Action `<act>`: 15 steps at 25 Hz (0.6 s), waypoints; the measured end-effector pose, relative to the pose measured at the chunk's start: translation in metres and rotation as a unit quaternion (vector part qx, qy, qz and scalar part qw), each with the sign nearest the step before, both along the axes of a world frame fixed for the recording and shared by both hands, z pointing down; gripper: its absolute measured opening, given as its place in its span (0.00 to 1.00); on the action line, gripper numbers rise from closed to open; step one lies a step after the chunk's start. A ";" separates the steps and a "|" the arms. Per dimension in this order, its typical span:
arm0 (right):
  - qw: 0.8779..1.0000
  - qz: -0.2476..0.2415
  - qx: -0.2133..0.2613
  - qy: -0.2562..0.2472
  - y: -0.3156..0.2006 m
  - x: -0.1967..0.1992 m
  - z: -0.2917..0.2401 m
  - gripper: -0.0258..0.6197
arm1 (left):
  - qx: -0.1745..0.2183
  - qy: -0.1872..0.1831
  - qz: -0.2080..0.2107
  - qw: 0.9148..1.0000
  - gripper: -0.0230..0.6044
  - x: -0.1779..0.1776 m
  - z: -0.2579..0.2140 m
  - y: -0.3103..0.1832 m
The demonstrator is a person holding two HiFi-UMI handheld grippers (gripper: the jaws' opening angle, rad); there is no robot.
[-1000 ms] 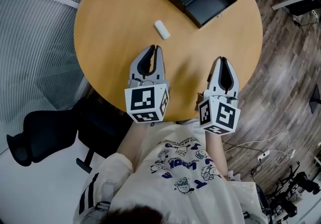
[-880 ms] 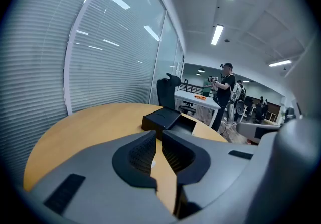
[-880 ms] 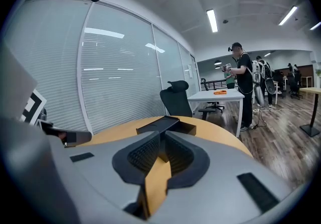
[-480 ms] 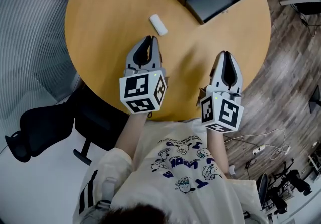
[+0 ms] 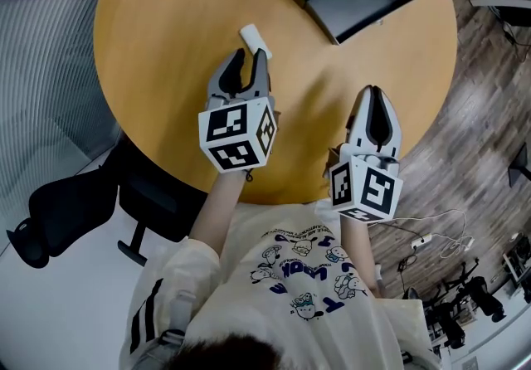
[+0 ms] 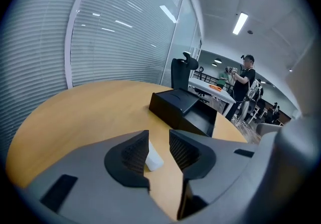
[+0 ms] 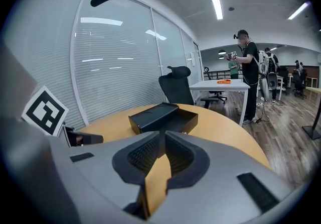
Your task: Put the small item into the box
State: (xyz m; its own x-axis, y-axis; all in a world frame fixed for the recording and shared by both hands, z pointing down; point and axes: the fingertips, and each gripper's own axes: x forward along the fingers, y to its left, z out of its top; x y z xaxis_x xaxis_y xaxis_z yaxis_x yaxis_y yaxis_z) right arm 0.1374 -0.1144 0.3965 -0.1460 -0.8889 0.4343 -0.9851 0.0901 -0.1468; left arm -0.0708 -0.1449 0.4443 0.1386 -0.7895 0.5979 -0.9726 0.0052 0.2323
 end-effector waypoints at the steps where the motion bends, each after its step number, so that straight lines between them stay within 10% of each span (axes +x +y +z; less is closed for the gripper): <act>1: 1.000 0.000 -0.003 0.000 -0.002 0.001 0.003 0.12 | -0.007 0.001 -0.003 1.000 0.24 0.001 0.006 -0.003; 15: 0.999 -0.014 -0.038 -0.003 -0.020 -0.002 0.029 0.12 | -0.100 0.024 -0.041 0.994 0.37 -0.001 0.063 -0.010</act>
